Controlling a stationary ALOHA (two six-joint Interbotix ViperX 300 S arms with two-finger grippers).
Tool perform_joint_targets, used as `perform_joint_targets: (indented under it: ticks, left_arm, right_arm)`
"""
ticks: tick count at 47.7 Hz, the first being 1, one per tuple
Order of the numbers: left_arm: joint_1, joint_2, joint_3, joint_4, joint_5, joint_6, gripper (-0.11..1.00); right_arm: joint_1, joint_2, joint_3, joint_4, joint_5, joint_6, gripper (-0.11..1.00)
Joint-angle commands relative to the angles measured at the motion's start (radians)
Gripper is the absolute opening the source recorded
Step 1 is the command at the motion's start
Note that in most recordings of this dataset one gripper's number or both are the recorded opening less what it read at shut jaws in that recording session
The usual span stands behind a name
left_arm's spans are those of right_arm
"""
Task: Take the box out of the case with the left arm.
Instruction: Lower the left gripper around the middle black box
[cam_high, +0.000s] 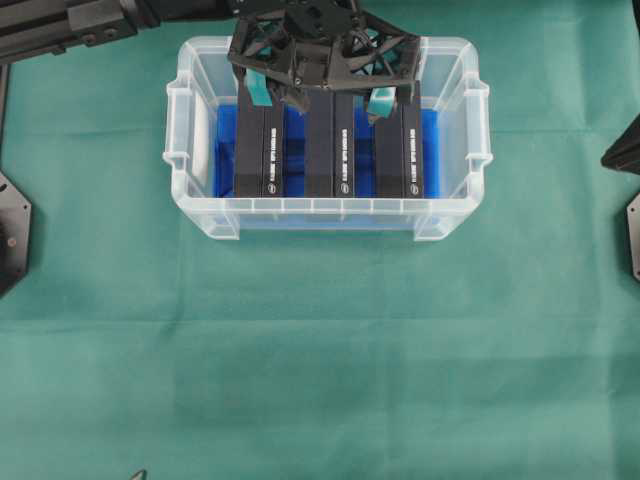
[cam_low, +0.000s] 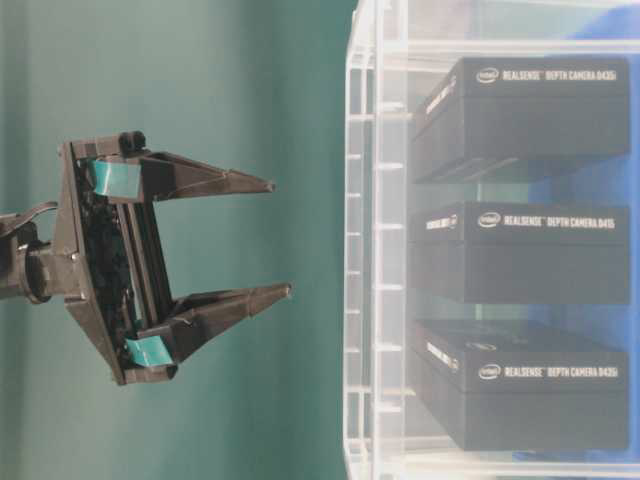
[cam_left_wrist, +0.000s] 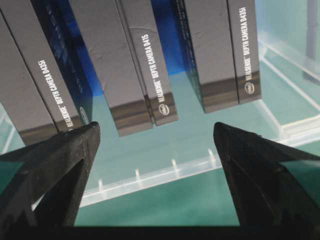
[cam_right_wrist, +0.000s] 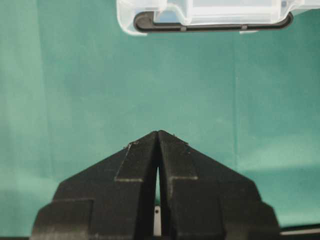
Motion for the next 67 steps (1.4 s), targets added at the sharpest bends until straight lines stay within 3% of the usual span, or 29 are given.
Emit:
perform_joint_targets:
  ticks: [1, 67]
  left_arm:
    - [-0.003, -0.020, -0.011, -0.002, -0.006, 0.000, 0.94]
    - [0.002, 0.005, 0.101, -0.002, -0.095, 0.012, 0.94]
  right_arm:
    - [0.000, 0.000, -0.023, -0.002, -0.003, 0.000, 0.00]
    - [-0.002, 0.000, -0.023, -0.002, -0.003, 0.002, 0.00]
